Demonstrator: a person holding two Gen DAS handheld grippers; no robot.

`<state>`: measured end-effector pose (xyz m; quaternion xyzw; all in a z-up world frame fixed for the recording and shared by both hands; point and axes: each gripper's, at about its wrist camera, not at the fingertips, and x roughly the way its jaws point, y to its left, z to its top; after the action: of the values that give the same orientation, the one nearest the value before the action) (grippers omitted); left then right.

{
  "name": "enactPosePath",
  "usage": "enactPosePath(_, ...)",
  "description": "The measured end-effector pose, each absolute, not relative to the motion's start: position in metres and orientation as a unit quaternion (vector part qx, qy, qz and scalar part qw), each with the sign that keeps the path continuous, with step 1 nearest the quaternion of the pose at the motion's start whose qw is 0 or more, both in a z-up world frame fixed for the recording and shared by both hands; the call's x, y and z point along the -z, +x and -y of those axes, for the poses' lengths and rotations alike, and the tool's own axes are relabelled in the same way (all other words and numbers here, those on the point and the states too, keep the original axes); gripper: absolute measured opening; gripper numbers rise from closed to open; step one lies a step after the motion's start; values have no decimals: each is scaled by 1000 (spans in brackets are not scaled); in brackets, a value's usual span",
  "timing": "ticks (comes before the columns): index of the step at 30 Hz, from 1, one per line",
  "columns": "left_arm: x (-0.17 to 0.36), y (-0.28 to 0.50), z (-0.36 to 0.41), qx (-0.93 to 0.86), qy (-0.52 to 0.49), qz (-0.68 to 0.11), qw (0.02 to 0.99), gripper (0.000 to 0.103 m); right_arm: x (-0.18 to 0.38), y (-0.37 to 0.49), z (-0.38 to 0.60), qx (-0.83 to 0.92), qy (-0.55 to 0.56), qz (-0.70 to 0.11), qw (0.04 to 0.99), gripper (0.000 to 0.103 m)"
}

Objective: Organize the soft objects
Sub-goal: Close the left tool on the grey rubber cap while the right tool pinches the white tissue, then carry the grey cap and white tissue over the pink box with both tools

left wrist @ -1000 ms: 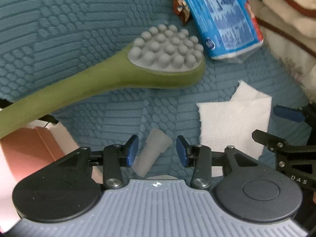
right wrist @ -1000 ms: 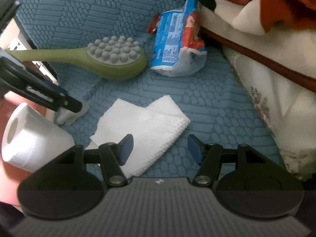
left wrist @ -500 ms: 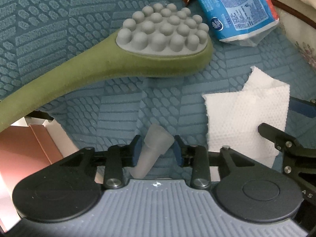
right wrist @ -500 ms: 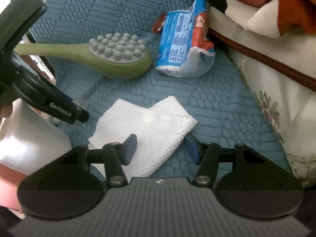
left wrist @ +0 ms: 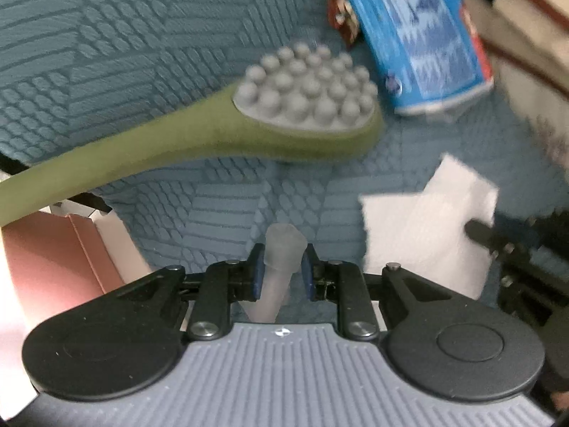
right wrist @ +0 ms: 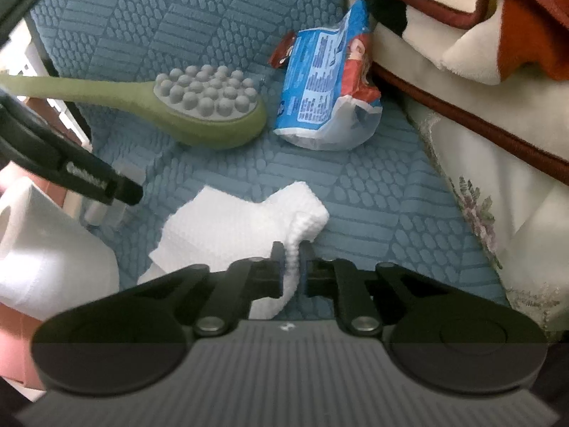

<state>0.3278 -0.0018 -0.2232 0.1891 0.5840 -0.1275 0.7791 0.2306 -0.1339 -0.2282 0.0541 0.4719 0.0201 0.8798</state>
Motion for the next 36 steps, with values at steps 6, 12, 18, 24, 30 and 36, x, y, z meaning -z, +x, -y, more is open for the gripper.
enactPosePath(6,191,328,-5,115,137,-564,806,25,219,226,134,-22,60,-455,888,8)
enactPosePath(12,166,315,-15,106,87,-548,825,25,207,221,139,-26,75,-438,895,8)
enactPosePath(18,144,292,-25,96,39,-533,840,25,190,210,145,-34,84,-425,901,8)
enactPosePath(24,124,269,-29,97,15,-514,852,25,167,196,145,-60,78,-422,901,8)
enactPosePath(30,109,240,-29,104,3,-511,853,25,140,172,146,-66,74,-419,903,8)
enactPosePath(36,97,208,-37,104,-23,-497,861,25,118,151,146,-71,55,-412,907,8)
